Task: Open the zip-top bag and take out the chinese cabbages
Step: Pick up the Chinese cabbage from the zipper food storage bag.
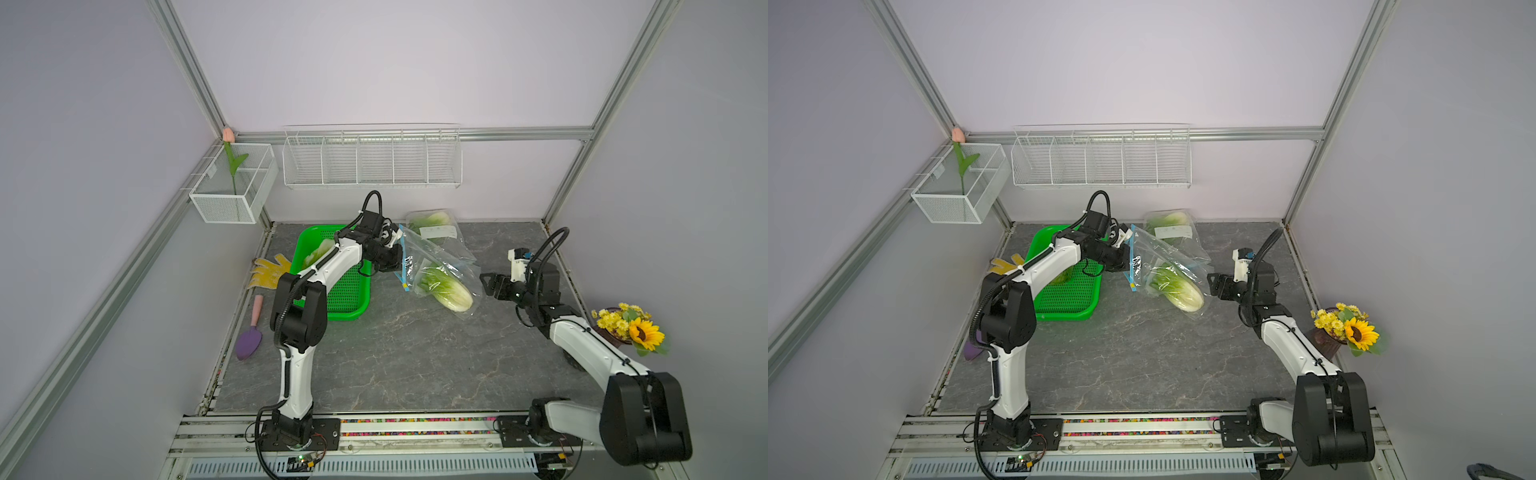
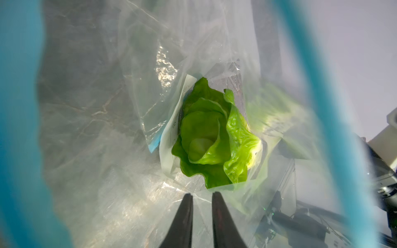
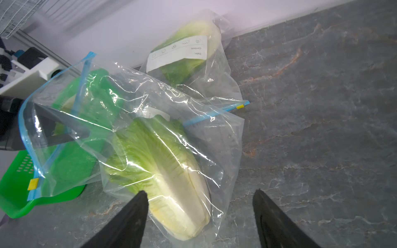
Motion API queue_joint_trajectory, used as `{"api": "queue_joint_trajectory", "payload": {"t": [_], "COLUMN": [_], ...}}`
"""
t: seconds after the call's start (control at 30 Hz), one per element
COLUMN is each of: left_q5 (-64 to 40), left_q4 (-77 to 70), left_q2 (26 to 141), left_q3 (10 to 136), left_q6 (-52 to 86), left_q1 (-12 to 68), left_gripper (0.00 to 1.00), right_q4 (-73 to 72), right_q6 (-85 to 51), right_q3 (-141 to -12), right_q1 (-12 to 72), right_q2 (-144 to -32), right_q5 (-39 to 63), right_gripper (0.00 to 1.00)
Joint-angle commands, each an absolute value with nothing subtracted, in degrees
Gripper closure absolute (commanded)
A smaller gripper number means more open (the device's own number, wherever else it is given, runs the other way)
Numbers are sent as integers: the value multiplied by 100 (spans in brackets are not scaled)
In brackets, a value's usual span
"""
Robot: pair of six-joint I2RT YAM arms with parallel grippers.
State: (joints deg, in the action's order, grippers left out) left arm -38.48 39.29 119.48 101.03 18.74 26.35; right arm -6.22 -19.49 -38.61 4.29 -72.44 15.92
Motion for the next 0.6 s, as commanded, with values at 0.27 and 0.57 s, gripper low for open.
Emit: {"api": "queue_joint_trajectory", "payload": {"t": [0.27,0.57], "left_q5": [-3955,-3972], "left_q4": [4248,4291], "left_q2": [12571,12786], "left_q3": [10921,11046], "left_q6": [1471,1352], "left_q1": [3027,3120], "left_gripper": [69,45], "right_q4": [-66,-420], "right_q6": [-3645,-4001], "right_q3": [-4134,-4519], "right_q1": [334,334], "right_q2": [-8397,-9080], "right_q5": [2078,2454], "right_gripper": [25,32]}}
